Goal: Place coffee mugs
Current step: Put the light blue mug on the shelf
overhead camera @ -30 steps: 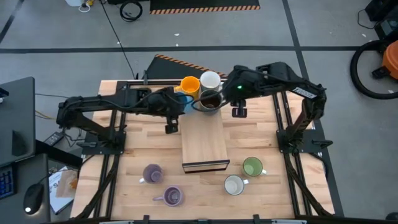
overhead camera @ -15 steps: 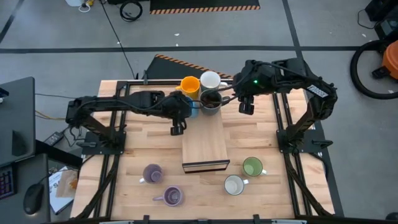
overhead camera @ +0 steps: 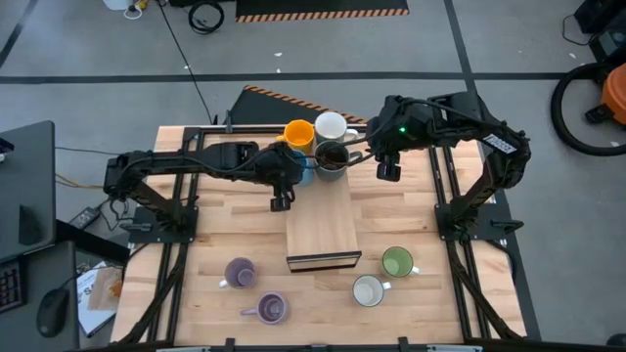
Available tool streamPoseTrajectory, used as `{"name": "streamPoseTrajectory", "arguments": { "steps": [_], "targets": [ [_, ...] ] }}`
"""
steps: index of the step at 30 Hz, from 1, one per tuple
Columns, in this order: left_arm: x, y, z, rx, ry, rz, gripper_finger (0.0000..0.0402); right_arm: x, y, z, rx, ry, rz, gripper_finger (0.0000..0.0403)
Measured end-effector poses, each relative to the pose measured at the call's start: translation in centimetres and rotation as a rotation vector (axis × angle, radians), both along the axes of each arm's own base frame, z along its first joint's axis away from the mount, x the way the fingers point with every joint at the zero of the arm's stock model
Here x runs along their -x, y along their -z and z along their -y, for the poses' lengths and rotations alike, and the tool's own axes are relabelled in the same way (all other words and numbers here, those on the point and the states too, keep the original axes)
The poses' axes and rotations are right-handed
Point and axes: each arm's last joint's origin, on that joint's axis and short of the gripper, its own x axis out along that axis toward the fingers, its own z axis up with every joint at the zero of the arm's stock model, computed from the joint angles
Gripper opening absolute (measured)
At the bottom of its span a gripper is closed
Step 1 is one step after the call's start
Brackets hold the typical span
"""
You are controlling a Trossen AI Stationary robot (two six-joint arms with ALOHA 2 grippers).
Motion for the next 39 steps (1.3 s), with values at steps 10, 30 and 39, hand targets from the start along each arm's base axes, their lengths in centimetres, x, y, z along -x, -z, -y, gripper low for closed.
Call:
{"name": "streamPoseTrajectory", "arguments": {
  "steps": [10, 30, 39],
  "targets": [
    [-0.22, -0.23, -0.1, -0.013, -0.042, 0.037, 0.0113, 0.0, 0.0, 0.0, 0.001, -0.003, -0.001, 0.0181],
    [-0.24, -0.28, -0.18, 0.062, -0.182, 0.084, 0.0125, -0.24, -0.12, -0.05, -0.012, -0.018, 0.024, 0.0181],
    [-0.46, -0.5, -0.25, 0.055, -0.181, 0.115, 0.0125, -0.27, -0.15, -0.04, -0.016, -0.012, 0.031, 0.0181]
  ]
}}
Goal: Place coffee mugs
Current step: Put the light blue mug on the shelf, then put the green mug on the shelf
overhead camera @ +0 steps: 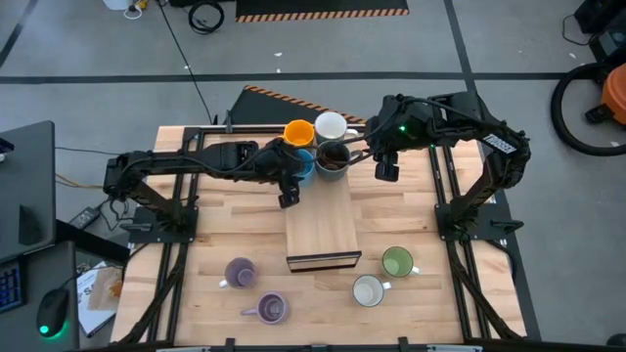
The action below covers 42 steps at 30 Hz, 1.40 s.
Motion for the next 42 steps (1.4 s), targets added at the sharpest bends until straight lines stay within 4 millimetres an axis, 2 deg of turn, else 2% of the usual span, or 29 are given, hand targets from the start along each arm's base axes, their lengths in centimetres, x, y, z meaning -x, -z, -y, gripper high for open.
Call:
{"name": "streamPoseTrajectory", "arguments": {
  "steps": [11, 19, 23, 29, 36, 42],
  "targets": [
    [-0.2, -0.4, -0.1, -0.015, -0.01, 0.045, 0.013, 0.0, 0.0, 0.0, -0.007, 0.005, 0.003, 0.0181],
    [0.8, -2.1, 0.3, -0.024, -0.004, 0.122, 0.013, 0.0, 0.0, 0.0, -0.008, 0.005, 0.003, 0.0181],
    [1.7, -3.1, 1.3, -0.016, 0.035, 0.151, 0.013, 0.0, 0.0, -0.1, -0.03, 0.007, 0.009, 0.0181],
    [3.0, -3.7, 4.6, 0.098, 0.237, 0.126, 0.013, -0.4, 0.6, -0.6, -0.157, -0.027, 0.003, 0.0181],
    [4.4, -2.3, 7.6, 0.171, 0.277, -0.056, 0.013, -1.1, 2.6, -3.6, -0.329, -0.141, -0.103, 0.0181],
    [4.9, -2.3, 9.1, 0.218, 0.259, -0.059, 0.013, -1.3, 4.8, -7.3, -0.38, -0.212, -0.22, 0.0181]
  ]
}}
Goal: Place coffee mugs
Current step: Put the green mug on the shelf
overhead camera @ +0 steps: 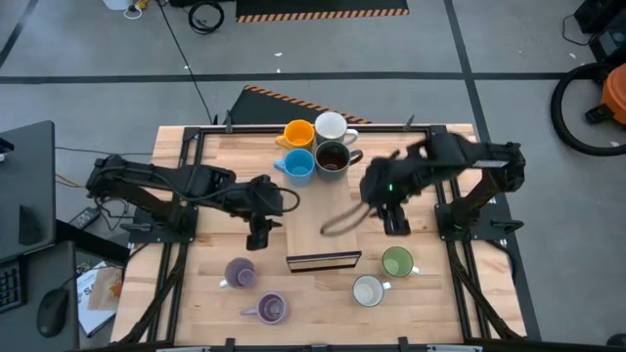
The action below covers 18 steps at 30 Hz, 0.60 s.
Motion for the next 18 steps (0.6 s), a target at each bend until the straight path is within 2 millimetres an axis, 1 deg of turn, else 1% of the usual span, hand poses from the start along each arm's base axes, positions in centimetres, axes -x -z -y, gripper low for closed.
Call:
{"name": "streamPoseTrajectory", "arguments": {
  "steps": [7, 12, 16, 18],
  "targets": [
    [0.2, -0.1, 0.9, 0.01, 0.012, 0.004, 0.013, 0.4, 3.1, -4.0, -0.01, -0.075, -0.083, 0.0181],
    [0.2, -0.1, 0.8, 0.01, 0.01, 0.003, 0.013, 1.1, 6.2, -6.1, -0.07, -0.02, -0.083, 0.0181],
    [0.2, -0.2, 0.8, 0.01, -0.009, 0.011, 0.013, 1.7, 9.2, -7.7, -0.097, 0.049, -0.144, 0.0181],
    [0.2, -0.6, 0.8, 0.004, -0.015, 0.027, 0.013, 2.1, 10.7, -8.6, -0.103, 0.067, -0.172, 0.0181]
  ]
}}
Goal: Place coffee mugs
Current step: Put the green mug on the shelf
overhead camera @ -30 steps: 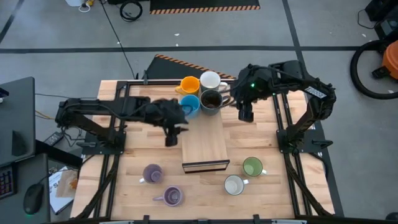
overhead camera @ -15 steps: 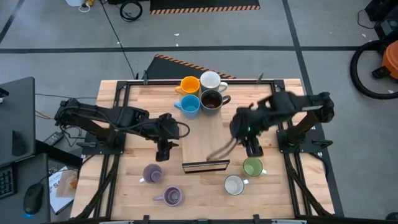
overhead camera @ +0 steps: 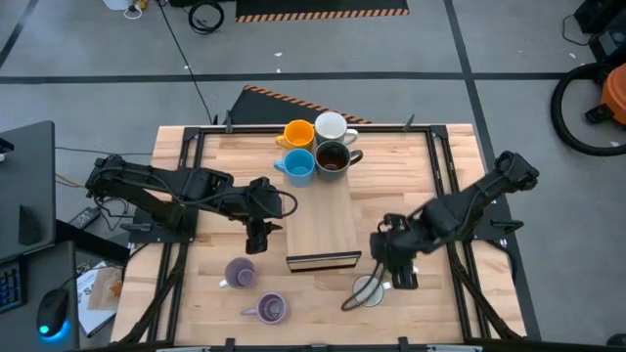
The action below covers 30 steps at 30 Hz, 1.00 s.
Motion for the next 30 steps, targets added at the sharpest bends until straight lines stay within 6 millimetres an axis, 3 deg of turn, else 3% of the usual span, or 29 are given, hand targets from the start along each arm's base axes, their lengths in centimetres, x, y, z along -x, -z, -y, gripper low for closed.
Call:
{"name": "streamPoseTrajectory", "arguments": {
  "steps": [6, 13, 22, 30],
  "targets": [
    [0.0, -2.3, 0.0, -0.007, 0.017, 0.081, 0.013, 1.0, 3.3, -2.4, -0.046, 0.051, -0.044, 0.0181],
    [0.4, -5.3, -0.3, -0.066, 0.023, 0.183, 0.013, 2.4, 5.3, -3.7, 0.005, 0.088, -0.058, 0.0181],
    [1.2, -9.3, -0.7, -0.101, -0.028, 0.337, 0.013, 3.0, 8.4, -3.5, 0.056, 0.113, -0.087, 0.0181],
    [1.6, -10.5, -0.8, -0.089, -0.033, 0.378, 0.013, 3.3, 11.5, -3.3, 0.03, 0.141, -0.09, 0.0181]
  ]
}}
